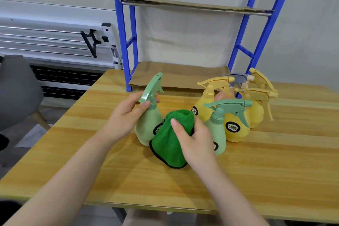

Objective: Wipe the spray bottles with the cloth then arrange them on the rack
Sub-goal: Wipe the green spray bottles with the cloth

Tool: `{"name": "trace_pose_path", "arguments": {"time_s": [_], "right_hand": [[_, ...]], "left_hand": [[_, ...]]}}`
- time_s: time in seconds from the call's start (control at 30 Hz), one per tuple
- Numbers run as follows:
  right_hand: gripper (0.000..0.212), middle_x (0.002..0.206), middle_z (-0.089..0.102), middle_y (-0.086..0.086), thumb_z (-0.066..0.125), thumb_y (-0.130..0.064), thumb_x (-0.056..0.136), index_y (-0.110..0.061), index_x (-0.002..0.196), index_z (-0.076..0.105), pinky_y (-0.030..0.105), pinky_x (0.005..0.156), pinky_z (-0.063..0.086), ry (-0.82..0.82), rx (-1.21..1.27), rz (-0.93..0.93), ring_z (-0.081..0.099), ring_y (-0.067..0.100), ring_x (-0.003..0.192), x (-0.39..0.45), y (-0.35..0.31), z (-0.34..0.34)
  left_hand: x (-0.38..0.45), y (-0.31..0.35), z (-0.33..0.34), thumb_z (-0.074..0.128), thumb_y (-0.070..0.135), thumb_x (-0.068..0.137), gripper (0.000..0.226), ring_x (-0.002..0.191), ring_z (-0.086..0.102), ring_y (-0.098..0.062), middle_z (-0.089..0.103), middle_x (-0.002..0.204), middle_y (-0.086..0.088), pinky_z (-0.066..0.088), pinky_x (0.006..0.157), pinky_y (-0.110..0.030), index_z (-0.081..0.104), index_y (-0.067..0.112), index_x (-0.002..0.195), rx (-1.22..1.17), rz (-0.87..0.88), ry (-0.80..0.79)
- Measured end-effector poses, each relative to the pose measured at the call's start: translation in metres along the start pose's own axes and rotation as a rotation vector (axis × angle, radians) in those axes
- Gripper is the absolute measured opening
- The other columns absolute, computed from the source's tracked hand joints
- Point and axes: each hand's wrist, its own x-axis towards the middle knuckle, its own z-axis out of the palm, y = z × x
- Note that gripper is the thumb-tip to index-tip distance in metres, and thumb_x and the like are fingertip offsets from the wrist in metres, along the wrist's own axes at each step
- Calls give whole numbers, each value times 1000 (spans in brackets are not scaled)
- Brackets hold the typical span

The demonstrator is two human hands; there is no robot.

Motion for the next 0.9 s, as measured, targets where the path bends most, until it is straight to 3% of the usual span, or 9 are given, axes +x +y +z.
{"name": "trace_pose_path", "arguments": {"time_s": [0.07, 0.13, 0.23, 0.4, 0.5, 0.57, 0.7, 0.8, 0.9], "right_hand": [[12, 99, 66, -12, 60, -51, 87, -41, 91, 61, 34, 86, 53, 36, 2, -39, 62, 2, 96, 1, -1, 0], [21, 105, 63, -14, 55, -54, 87, -39, 100, 61, 27, 89, 49, 54, -25, -117, 59, 1, 102, 2, -3, 0], [44, 119, 56, -11, 51, -55, 89, -24, 119, 61, 19, 101, 40, 2, -100, -227, 50, -1, 116, 5, -10, 7], [58, 132, 45, -10, 54, -52, 90, -22, 139, 44, 15, 105, 32, -194, -202, -238, 41, 2, 125, 10, -21, 23], [62, 126, 47, -10, 56, -55, 86, -23, 137, 43, 23, 103, 37, -218, -230, -199, 42, 8, 123, 14, -22, 28], [53, 118, 53, -10, 62, -50, 85, -26, 130, 48, 27, 96, 42, -223, -226, -162, 48, 11, 117, 19, -19, 32], [50, 110, 62, -16, 72, -45, 82, -36, 123, 46, 10, 73, 42, -296, -114, -11, 56, -1, 95, 24, -17, 32], [58, 115, 59, -21, 76, -50, 77, -47, 123, 39, 8, 76, 41, -297, -82, 3, 54, -5, 100, 20, -14, 30], [63, 118, 56, -21, 77, -54, 73, -45, 121, 37, 16, 84, 45, -278, -94, -4, 54, -3, 108, 12, -7, 29]], "left_hand": [[-6, 6, 0, 47, 20, 97, 26, 110, 62, -5, 71, 112, 8, 49, 91, -21, 62, 20, 119, -75, 17, 13], [-9, 13, -1, 46, 22, 95, 27, 105, 63, -4, 72, 108, 9, 48, 85, -15, 63, 20, 116, -135, 33, 19], [-10, 22, -1, 47, 26, 98, 25, 106, 64, -7, 73, 107, 7, 49, 86, -17, 64, 20, 115, -190, 24, -3], [-13, 33, 9, 44, 24, 94, 34, 110, 64, -11, 73, 109, 3, 49, 88, -18, 61, 9, 120, -293, 3, -61], [-16, 34, 14, 43, 24, 93, 35, 112, 63, -9, 72, 110, 4, 47, 92, -18, 61, 9, 119, -267, -1, -53], [-17, 32, 17, 43, 21, 97, 30, 114, 62, -9, 72, 113, 3, 46, 96, -20, 63, 11, 118, -219, -16, -33], [-18, 30, 21, 43, 11, 101, 26, 112, 63, -13, 70, 114, -1, 47, 97, -23, 66, 21, 109, -196, -22, -1], [-18, 29, 21, 47, 18, 97, 23, 108, 64, -14, 71, 110, -1, 50, 94, -26, 69, 21, 106, -270, -24, 7], [-17, 30, 20, 52, 22, 95, 22, 104, 64, -13, 72, 106, 1, 52, 90, -27, 72, 22, 103, -381, -55, 40]]}}
